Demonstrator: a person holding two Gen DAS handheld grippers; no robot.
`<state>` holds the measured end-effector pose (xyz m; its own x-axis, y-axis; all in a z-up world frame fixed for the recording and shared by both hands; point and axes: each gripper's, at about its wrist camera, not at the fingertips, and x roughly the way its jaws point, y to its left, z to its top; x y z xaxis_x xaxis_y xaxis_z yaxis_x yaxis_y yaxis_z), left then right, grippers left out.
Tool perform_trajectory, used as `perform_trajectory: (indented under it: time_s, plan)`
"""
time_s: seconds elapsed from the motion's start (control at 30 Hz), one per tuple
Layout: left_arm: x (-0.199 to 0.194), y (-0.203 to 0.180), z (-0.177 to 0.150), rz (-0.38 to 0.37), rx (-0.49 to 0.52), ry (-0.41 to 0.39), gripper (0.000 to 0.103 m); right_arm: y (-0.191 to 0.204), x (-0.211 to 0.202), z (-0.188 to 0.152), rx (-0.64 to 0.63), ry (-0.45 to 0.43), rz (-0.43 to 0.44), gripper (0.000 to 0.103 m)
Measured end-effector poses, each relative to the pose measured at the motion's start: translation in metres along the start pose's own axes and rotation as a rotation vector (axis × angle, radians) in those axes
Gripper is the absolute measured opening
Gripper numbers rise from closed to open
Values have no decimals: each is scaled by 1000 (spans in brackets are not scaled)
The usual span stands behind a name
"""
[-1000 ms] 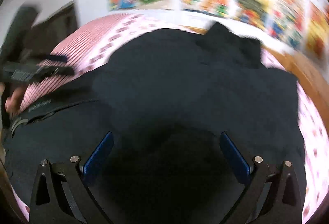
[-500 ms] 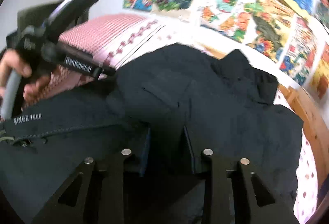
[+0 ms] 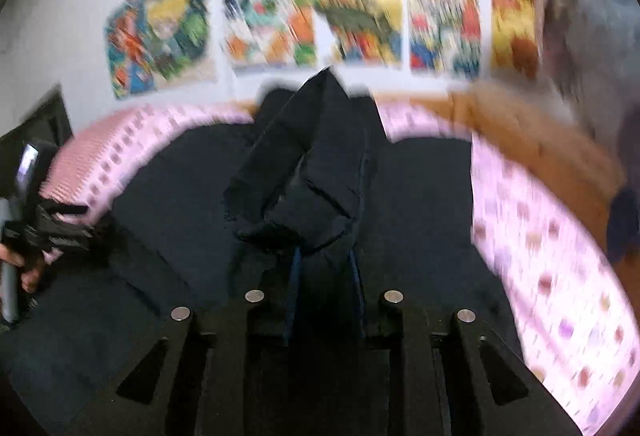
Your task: Fold large clothes
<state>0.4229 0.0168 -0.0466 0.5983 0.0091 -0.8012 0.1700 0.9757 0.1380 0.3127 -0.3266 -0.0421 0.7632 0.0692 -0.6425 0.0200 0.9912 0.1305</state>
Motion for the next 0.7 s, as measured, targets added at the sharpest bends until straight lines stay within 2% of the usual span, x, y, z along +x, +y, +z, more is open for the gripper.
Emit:
perform_trajectory:
  time_s: [0.07,0.13,0.17,0.2,0.23,0.37,0.43,0.53,0.6,0.63,0.7]
  plan:
    - [-3,6,-4,-39,-26,-1,83,-19,5,-11,62,51,-20,26]
    - [-11,13,-6,-80,-61,-24,83,-41,-3,-17,137,41,-6,40]
    - [-17,17,-5,-96,-79,-51,83,-44,-6,-18,153,29,-15,45]
    - [-23,19,-4,-108,-90,-79,83,-48,-13,-17,162,6,-35,55]
    - [-29,18,-2,-122,-95,-111,83,-50,-18,-15,158,-16,-49,58]
    - [-36,0,13,-105,-65,-173,83,-38,-15,6,79,-53,-72,58]
    - [-31,-16,22,-96,-28,-171,83,-25,-15,18,50,-78,-56,58]
    - [-19,-38,34,-47,31,-159,83,-9,-17,34,19,-142,-94,58]
    - [-11,-45,39,-42,41,-145,83,-3,-23,39,30,-196,-103,58]
    - [-6,-47,40,-42,37,-132,83,0,-24,40,27,-198,-88,58]
    - [7,-50,41,-40,27,-98,83,10,-7,40,-19,-128,-59,58]
